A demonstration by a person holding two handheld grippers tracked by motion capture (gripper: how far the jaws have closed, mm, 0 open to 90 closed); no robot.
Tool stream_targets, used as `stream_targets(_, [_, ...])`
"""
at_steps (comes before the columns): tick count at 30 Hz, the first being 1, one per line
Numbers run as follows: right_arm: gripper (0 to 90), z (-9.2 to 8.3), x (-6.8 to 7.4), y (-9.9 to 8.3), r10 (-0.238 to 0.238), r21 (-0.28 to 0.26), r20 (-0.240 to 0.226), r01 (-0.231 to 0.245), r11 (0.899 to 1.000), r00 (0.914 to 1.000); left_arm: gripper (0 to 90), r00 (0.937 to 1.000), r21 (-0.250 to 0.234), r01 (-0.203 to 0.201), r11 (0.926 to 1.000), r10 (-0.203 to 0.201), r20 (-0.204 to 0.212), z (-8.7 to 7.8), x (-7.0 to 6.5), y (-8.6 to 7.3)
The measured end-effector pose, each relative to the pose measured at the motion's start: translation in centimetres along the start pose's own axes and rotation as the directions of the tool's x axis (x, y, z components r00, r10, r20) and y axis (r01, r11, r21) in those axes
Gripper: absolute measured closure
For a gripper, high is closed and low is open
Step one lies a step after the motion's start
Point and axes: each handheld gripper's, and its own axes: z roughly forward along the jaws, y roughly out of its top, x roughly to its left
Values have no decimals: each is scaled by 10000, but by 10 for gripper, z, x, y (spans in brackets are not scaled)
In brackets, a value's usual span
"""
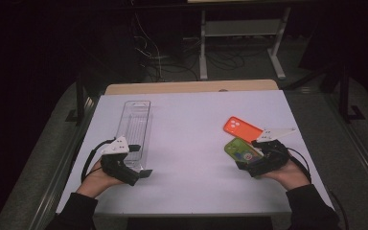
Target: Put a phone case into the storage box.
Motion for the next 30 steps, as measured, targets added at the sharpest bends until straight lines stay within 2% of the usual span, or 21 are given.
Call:
stream_targets(5, [2, 1, -7, 5, -35, 104, 17, 35, 9999, 10000, 0, 10000, -17, 16, 10000, -16, 15, 1, 1, 0])
stream_targets(9, [2, 1, -14, 10, 153, 204, 79, -155, 9997, 9999, 0, 10000, 57, 20, 10000, -20, 34, 0, 3, 0])
stream_targets(11, [2, 3, -19, 13, 178, 256, 102, -180, 9995, 9998, 0, 9999, 46, -138, 9999, 138, 29, 0, 4, 0])
stream_targets(15, [2, 5, -26, 20, 106, 351, 180, -112, 9993, 9998, 0, 9999, -86, 103, 9999, -102, 9, 0, 2, 0])
stream_targets(25, [2, 13, -51, 37, 77, 686, 120, -85, 9976, 9999, 0, 10000, -57, 96, 9999, -96, -10, -1, 2, 0])
stream_targets(30, [2, 12, -62, 46, 150, 540, 146, -157, 9984, 9998, 0, 10000, -67, 99, 9999, -99, -1, 0, 2, 0])
